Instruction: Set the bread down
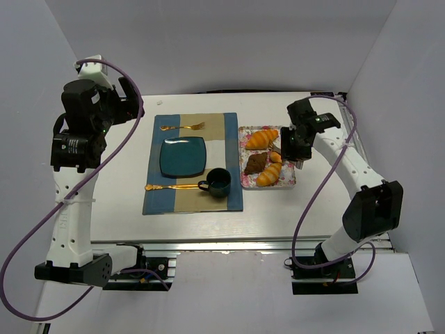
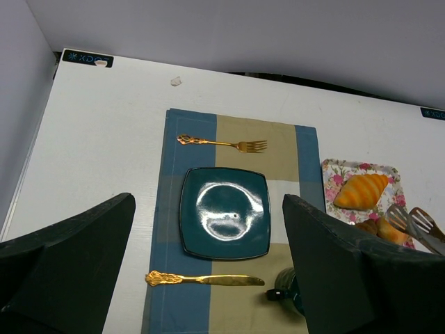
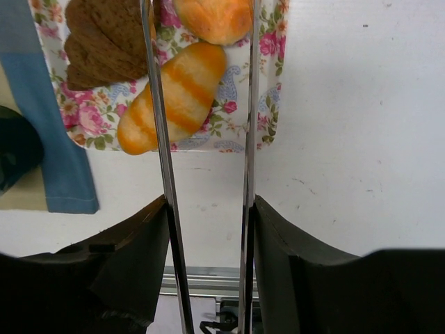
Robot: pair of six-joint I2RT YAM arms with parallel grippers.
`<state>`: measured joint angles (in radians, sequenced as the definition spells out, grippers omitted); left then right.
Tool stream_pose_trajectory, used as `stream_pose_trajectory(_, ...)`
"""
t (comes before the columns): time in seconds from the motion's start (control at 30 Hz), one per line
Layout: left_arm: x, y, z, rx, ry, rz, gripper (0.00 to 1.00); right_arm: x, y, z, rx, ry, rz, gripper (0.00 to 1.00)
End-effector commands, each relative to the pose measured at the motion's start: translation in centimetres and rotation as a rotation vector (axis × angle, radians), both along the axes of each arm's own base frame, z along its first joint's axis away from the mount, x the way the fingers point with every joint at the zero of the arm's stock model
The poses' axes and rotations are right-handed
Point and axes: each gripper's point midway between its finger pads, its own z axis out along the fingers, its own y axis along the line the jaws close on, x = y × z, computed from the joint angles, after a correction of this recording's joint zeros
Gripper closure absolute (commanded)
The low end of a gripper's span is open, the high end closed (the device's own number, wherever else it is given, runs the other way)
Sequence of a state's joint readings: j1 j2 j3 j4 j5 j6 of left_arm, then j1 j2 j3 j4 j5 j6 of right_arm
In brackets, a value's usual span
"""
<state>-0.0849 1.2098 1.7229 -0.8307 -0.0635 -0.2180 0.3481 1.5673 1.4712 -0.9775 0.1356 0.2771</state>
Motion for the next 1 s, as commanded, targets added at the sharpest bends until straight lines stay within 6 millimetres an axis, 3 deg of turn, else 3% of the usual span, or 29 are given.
stream_pose_trajectory(0.0,-0.7,-0.1,0.7,0.005,-0.025,-0.008,0.02,0.6,-0.3,-0.8,-0.033,-0.007,0.004,0.46)
stream_pose_trajectory(0.43,-0.9,0.4,0.6,0.021,-0.014,0.013,0.02,-0.8,-1.0,-4.2,-0.074,0.068,0.005,0.43)
stream_pose_trajectory(0.6,-0.8,0.5,0.5,0.022,-0.016,0.016,0.02,-0.8,-0.7,-3.9,-0.053,0.067,0.001,0.52)
stream_pose_trajectory(0.77,-0.9,0.5,0.4,0.023,-0.011,0.017,0.02,0.5,-1.4,-0.4,-0.083,-0.018,-0.032,0.58)
stream_pose_trajectory(0.87,-0.9,0.6,0.2,0.027,-0.009,0.021,0.02,1.4,-1.6,3.3,-0.092,-0.095,-0.024,0.58)
stream_pose_trajectory(0.97,-0.9,0.7,0.2,0.029,-0.009,0.027,0.02,2.3,0.1,7.1,-0.065,-0.158,0.031,0.58)
